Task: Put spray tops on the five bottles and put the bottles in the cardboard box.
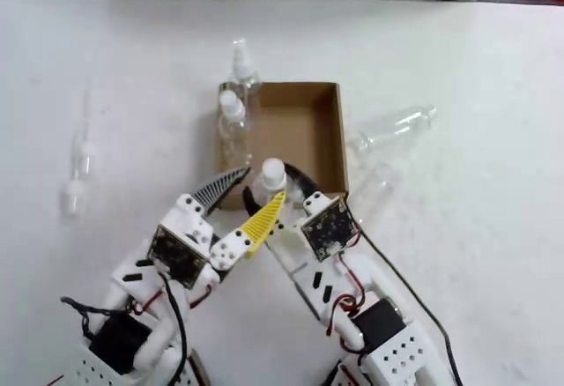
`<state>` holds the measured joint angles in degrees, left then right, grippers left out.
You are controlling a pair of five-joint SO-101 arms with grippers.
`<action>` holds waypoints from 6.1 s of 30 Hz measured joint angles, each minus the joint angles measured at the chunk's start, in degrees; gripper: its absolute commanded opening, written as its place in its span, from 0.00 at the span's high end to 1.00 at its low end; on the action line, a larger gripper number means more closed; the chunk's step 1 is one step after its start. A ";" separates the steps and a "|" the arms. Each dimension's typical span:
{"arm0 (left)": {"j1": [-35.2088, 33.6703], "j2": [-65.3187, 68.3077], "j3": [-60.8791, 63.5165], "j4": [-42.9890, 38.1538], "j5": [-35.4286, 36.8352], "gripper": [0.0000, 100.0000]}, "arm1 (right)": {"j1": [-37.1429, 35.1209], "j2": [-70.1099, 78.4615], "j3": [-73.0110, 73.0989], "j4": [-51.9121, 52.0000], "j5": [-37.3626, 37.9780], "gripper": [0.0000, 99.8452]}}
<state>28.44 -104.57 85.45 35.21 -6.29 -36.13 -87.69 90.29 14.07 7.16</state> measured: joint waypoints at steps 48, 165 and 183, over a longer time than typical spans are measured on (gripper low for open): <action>-30.07 0.62 -3.34 13.36 0.70 0.98 | 15.21 0.88 -5.54 -4.40 -0.09 0.98; -35.52 1.14 11.69 17.14 -5.98 0.98 | 22.51 102.07 -57.93 -23.91 -0.35 0.71; -35.52 1.14 11.69 17.14 -5.98 0.98 | 22.42 100.13 -58.46 -20.84 -1.49 0.71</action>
<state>-7.08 -103.43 97.14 52.35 -12.26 -13.71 12.44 31.82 -6.77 5.67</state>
